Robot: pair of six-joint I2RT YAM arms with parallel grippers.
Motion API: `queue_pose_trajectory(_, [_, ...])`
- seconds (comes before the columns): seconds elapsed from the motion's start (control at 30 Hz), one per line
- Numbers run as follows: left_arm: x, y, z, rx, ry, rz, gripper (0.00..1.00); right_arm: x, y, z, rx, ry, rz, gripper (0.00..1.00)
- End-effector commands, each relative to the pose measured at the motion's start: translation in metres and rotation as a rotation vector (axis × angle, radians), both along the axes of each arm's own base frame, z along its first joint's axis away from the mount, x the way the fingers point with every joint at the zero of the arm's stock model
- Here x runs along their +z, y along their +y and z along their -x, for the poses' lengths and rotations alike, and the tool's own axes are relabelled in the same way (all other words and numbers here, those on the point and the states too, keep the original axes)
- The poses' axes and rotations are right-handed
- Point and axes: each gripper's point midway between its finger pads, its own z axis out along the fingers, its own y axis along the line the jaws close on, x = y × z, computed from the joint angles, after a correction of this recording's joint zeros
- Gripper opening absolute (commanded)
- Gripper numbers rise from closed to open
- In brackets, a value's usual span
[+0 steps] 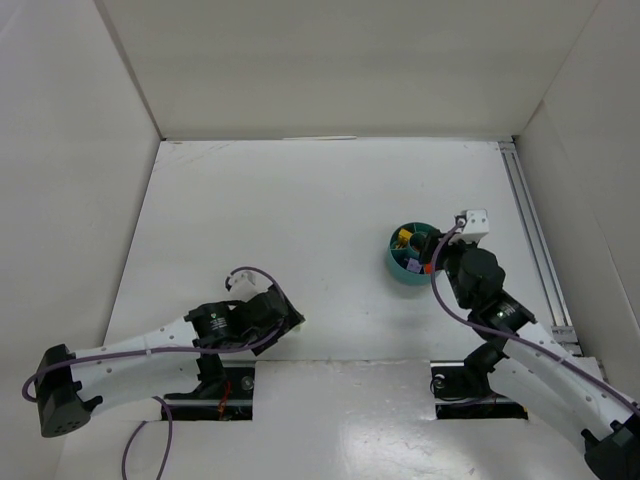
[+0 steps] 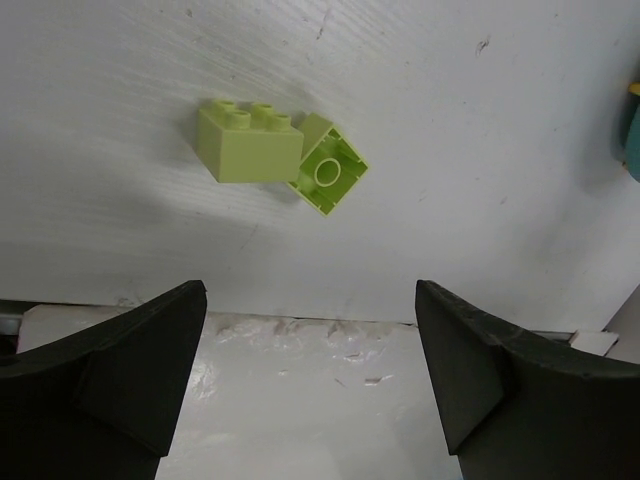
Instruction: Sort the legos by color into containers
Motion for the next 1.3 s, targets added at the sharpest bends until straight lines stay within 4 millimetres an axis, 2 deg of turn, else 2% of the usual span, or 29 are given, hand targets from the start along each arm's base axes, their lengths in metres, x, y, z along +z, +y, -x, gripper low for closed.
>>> queue_pose_trajectory(0.0, [-0.004,0.005,-0.010,0.049,-0.027,-0.016,0.81,-0.008,0.000,0.010,0.021,0.039,0.000,0.70])
queue_pose_trajectory(0.07, [-0.012,0.011,-0.010,0.078,0.002,-0.055,0.78,-0.010,-0.004,0.012,0.012,0.046,0.007,0.70])
queue_pose_trajectory(0.13, [-0.021,0.019,-0.010,0.131,0.038,-0.104,0.70,-0.011,-0.002,0.015,0.020,0.056,0.004,0.70])
queue_pose_trajectory(0.27, [-0.030,0.028,-0.014,0.243,0.089,-0.134,0.69,-0.009,-0.003,0.017,0.018,0.058,-0.006,0.70])
queue_pose_trajectory(0.33, [-0.028,0.030,-0.022,0.303,0.089,-0.125,0.69,-0.015,-0.005,0.019,0.018,0.080,0.009,0.70])
queue_pose_trajectory(0.37, [-0.024,0.031,-0.027,0.317,0.074,-0.120,0.68,-0.011,-0.004,0.019,0.018,0.073,0.004,0.70])
queue_pose_trajectory(0.57, [-0.014,0.032,-0.053,0.405,0.011,-0.074,0.68,-0.015,-0.012,0.022,-0.011,0.104,0.032,0.70])
queue_pose_trajectory(0.67, [-0.019,0.030,-0.062,0.396,0.027,-0.076,0.65,-0.015,-0.015,0.023,-0.024,0.114,0.042,0.71])
queue_pose_trajectory(0.8, [-0.031,0.030,-0.063,0.375,0.073,-0.122,0.60,-0.009,-0.020,0.023,-0.052,0.109,0.047,0.71])
queue_pose_trajectory(0.87, [-0.030,0.024,-0.066,0.350,0.085,-0.139,0.57,-0.007,-0.022,0.023,-0.061,0.109,0.049,0.71])
queue_pose_trajectory(1.0, [-0.035,0.017,-0.059,0.300,0.144,-0.155,0.54,-0.008,-0.026,0.024,-0.079,0.113,0.058,0.71])
queue_pose_trajectory(1.1, [-0.032,0.009,-0.057,0.258,0.156,-0.134,0.49,-0.010,-0.029,0.024,-0.089,0.119,0.065,0.71])
queue_pose_trajectory(1.27, [-0.043,0.015,-0.049,0.262,0.182,-0.148,0.39,-0.013,-0.034,0.028,-0.109,0.135,0.073,0.71])
